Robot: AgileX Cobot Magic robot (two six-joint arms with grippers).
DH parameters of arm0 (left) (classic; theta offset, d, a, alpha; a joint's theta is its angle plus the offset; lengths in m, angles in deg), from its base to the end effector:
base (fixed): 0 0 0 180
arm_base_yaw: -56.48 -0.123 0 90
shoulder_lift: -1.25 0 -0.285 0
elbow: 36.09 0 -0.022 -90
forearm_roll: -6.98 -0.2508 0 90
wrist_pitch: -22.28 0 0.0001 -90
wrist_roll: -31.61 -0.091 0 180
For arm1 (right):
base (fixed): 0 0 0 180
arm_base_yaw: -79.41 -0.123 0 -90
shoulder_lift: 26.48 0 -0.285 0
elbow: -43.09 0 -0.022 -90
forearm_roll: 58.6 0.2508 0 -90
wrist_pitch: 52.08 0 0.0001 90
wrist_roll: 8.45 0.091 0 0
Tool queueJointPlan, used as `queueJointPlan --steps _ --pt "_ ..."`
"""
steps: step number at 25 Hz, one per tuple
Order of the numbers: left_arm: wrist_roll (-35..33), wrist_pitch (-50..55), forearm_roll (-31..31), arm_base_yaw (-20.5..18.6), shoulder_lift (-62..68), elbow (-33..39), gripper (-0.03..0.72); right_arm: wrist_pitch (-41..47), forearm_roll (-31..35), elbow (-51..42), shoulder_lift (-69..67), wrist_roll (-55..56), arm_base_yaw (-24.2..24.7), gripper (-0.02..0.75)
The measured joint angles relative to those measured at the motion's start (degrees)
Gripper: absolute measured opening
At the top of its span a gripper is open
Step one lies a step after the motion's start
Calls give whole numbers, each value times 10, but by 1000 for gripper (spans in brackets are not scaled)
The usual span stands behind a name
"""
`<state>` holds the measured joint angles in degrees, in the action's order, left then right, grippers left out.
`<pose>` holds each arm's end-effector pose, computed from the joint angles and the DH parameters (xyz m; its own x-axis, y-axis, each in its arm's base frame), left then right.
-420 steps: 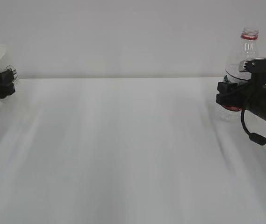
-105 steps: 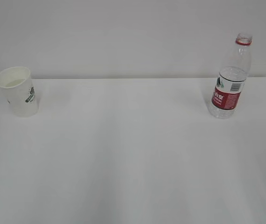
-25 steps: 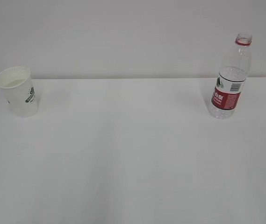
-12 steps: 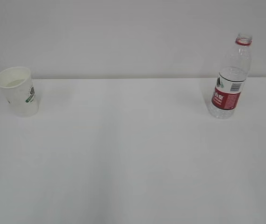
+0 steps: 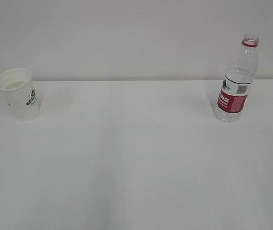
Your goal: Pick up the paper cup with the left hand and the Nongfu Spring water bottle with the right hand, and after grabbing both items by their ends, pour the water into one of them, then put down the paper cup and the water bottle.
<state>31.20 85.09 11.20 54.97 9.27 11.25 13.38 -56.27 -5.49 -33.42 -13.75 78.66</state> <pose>-0.0082 -0.0062 0.2806 -0.4716 -0.0389 -0.8809 0.0189 0.9983 -0.0542 -0.0107 0.0032 0.2707 -0.5096 -0.0822 -0.8565 -0.0835 0.9955 -0.0458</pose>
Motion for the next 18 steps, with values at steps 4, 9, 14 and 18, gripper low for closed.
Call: queueJointPlan --steps 4,9,14,18 --pt "0 0 0 0 0 0 391 0 0 0 0 0 0 587" --pt "0 0 -23 0 0 0 391 1 -10 0 0 0 0 587" --pt "0 0 -31 0 0 0 390 1 -13 0 0 -1 0 587" --pt "0 0 -32 0 0 0 390 1 -13 0 0 -1 0 587"
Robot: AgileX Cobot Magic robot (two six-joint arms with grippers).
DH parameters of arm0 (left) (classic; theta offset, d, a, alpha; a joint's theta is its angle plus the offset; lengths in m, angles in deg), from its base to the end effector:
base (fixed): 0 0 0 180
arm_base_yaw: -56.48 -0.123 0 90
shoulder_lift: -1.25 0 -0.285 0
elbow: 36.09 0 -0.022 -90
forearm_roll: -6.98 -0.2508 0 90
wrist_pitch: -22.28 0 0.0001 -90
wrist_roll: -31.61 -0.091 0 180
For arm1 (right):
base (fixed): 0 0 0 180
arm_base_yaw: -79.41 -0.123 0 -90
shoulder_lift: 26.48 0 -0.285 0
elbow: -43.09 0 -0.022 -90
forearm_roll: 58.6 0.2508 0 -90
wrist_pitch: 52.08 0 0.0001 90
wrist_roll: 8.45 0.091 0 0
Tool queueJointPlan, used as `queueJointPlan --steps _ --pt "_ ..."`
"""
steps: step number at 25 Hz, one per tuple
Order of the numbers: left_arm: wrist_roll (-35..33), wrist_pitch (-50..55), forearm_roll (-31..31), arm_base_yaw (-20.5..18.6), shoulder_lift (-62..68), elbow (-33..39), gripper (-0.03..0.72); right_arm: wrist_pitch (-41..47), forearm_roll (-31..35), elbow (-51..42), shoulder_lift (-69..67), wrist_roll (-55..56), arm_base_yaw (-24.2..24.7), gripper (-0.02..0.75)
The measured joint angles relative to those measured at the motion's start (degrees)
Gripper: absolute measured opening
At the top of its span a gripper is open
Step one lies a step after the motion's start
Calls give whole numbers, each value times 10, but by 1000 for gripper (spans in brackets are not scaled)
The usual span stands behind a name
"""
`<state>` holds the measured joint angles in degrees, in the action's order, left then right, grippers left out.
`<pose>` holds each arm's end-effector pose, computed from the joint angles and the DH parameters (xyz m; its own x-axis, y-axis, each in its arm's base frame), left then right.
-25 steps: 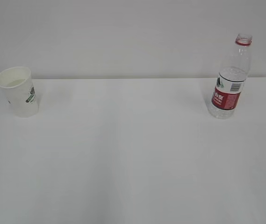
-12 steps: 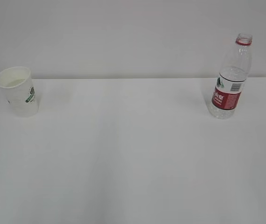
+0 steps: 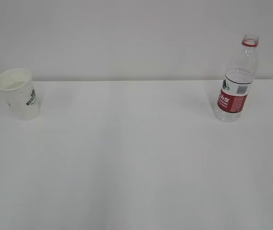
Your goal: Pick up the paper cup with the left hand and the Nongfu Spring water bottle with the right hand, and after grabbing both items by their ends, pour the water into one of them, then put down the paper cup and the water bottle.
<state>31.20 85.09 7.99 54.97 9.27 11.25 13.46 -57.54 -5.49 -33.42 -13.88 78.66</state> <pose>-0.0082 -0.0016 0.2804 -0.4719 -0.0133 -0.8816 -0.0130 0.9999 -0.0082 -0.0108 0.0014 0.2705 -0.5115 -0.0937 -0.8542 -0.0723 0.9952 -0.0659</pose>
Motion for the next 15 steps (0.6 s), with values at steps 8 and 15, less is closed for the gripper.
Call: queueJointPlan --steps 8,15 --pt "0 0 0 0 0 0 390 0 0 0 0 0 0 587" --pt "0 0 0 0 0 0 390 0 -1 0 0 0 0 587"
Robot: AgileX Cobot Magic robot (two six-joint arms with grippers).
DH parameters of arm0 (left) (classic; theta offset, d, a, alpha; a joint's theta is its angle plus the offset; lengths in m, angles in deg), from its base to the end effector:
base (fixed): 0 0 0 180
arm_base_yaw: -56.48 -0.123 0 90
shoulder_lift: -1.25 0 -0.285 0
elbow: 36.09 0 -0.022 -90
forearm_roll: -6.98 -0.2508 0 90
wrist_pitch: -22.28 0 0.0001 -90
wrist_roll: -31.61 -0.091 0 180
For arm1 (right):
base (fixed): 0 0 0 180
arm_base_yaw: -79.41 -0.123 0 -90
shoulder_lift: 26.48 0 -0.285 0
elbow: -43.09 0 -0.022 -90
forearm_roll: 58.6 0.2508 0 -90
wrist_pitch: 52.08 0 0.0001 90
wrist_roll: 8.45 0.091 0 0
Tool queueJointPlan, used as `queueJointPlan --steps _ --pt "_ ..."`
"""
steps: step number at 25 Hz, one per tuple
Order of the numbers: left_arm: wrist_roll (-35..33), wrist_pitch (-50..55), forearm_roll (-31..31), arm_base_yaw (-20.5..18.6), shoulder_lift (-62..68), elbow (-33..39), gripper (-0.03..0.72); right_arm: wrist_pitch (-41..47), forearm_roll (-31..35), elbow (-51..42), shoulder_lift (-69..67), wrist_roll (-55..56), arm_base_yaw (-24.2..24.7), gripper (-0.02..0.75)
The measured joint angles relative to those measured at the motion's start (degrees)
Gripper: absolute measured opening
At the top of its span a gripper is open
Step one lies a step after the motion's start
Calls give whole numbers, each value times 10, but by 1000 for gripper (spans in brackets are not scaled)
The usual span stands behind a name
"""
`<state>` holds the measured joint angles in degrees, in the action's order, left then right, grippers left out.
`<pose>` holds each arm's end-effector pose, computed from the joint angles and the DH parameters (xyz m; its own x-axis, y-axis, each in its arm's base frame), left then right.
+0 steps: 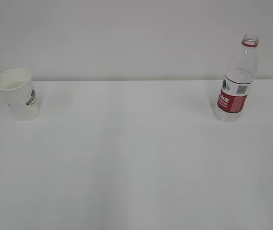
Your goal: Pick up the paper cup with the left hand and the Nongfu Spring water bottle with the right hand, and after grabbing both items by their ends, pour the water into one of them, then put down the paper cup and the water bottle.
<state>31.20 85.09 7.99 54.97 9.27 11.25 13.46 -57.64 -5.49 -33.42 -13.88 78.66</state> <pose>-0.0082 -0.0016 0.2804 -0.4719 -0.0133 -0.8816 -0.0130 0.9999 -0.0082 -0.0107 0.0012 0.2705 -0.5116 -0.0944 -0.8540 -0.0713 0.9952 -0.0673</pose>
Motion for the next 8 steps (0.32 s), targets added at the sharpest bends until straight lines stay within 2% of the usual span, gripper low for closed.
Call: queueJointPlan --steps 8 --pt "0 0 -1 0 0 0 390 0 0 0 0 0 0 587"
